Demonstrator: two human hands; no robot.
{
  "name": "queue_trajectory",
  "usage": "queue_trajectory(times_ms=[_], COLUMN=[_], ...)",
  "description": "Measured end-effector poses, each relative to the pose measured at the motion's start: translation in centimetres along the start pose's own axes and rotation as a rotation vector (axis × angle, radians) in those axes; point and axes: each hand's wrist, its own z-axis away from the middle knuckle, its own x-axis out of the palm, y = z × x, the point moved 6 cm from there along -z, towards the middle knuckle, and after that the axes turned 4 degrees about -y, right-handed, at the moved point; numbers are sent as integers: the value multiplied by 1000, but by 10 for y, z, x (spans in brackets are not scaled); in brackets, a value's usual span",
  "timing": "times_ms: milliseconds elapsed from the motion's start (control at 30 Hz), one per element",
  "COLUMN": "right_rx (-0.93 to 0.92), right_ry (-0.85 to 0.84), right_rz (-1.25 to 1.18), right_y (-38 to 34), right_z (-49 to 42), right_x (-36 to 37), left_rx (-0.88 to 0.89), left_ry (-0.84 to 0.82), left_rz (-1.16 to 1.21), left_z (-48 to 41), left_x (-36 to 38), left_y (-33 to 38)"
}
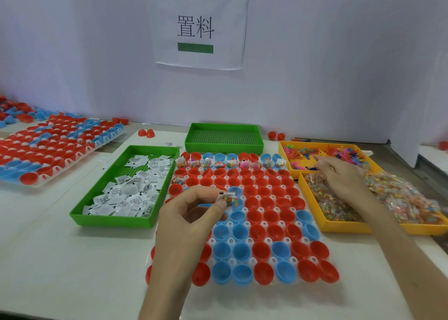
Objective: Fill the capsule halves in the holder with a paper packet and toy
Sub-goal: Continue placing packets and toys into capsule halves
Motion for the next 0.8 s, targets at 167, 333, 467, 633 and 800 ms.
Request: queue_trajectory(times_ms=[167,333,467,633,800], right_rx=[44,63,21,-101,-150], right_ry=[-198,-134,56,268,335], right_rz=[142,8,-45,-277,-549], right_y=[4,7,1,-13,-45], right_z=[-1,-4,1,10,32], right_x=[16,14,-2,-25,-36], left_rx=[11,22,30,41,-44], left_ry=[-8,-16,-17,-25,-23], left_rz=[-8,-21,-17,-18,150], left_z=[-1,0,0,0,2], left_x=[2,4,5,5,8], left_y=[1,1,0,1,-7])
